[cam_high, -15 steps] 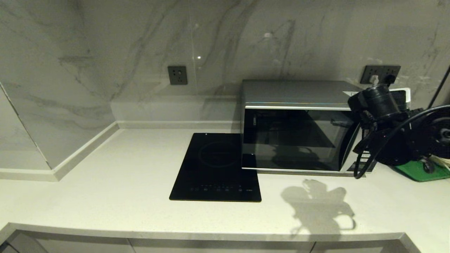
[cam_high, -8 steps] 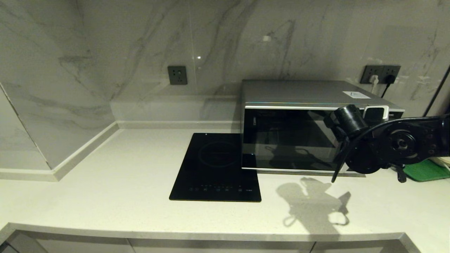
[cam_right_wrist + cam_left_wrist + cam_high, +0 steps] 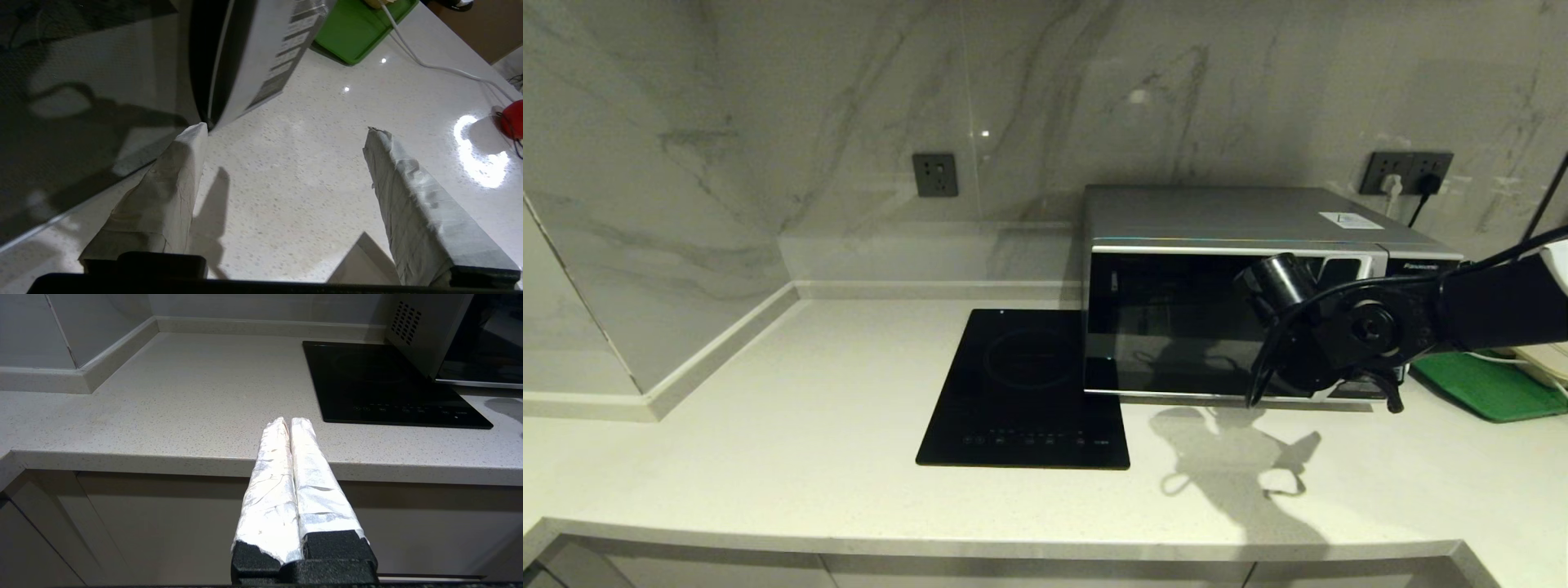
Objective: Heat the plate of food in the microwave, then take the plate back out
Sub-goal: Open the microwave oven
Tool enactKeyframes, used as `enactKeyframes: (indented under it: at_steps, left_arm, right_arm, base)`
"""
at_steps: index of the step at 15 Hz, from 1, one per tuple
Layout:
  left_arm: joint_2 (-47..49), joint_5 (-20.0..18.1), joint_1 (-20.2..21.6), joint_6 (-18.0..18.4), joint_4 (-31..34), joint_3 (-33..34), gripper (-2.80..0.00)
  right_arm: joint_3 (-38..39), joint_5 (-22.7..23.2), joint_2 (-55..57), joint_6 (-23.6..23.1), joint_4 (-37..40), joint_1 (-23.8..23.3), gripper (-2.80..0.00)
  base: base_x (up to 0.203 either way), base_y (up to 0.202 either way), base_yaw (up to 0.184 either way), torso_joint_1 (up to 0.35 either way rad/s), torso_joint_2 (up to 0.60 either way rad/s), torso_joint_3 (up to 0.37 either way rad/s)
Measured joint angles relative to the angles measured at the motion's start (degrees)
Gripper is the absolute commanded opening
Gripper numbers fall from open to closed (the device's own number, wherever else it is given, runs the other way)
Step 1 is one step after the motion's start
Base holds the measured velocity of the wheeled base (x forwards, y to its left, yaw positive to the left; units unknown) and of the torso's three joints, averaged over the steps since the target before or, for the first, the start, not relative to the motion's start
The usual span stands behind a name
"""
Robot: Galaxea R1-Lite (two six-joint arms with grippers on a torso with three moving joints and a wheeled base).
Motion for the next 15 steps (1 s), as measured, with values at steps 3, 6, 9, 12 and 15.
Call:
enactKeyframes:
  at_steps: [3, 6, 9, 12, 15]
  left_arm:
    - [0.0, 0.0, 0.0, 0.01, 0.02, 0.0, -2.8]
    - [0.0, 0.0, 0.0, 0.0, 0.02, 0.0, -2.8]
    - [0.0, 0.02, -0.02, 0.0, 0.02, 0.0, -2.8]
    - [0.0, 0.03, -0.02, 0.0, 0.0, 0.0, -2.8]
    - [0.0, 0.02, 0.0, -0.01, 0.0, 0.0, -2.8]
  right_arm:
    - [-3.95, -0.2, 2.85, 0.82, 0.14, -1.13, 0.0]
    - [-7.13, -0.33, 5.03, 0.68, 0.31, -2.99, 0.0]
    - [-9.39, -0.22, 7.02, 0.63, 0.49, -5.25, 0.0]
    - [-10.73, -0.16, 8.32, 0.63, 0.53, -6.99, 0.0]
    - [-11.05, -0.05, 8.68, 0.74, 0.59, -8.21, 0.0]
  base:
    - [0.0, 0.0, 0.0, 0.0, 0.0, 0.0]
    - [0.0, 0.0, 0.0, 0.0, 0.0, 0.0]
    - [0.0, 0.0, 0.0, 0.0, 0.0, 0.0]
    - [0.0, 0.0, 0.0, 0.0, 0.0, 0.0]
    - [0.0, 0.0, 0.0, 0.0, 0.0, 0.0]
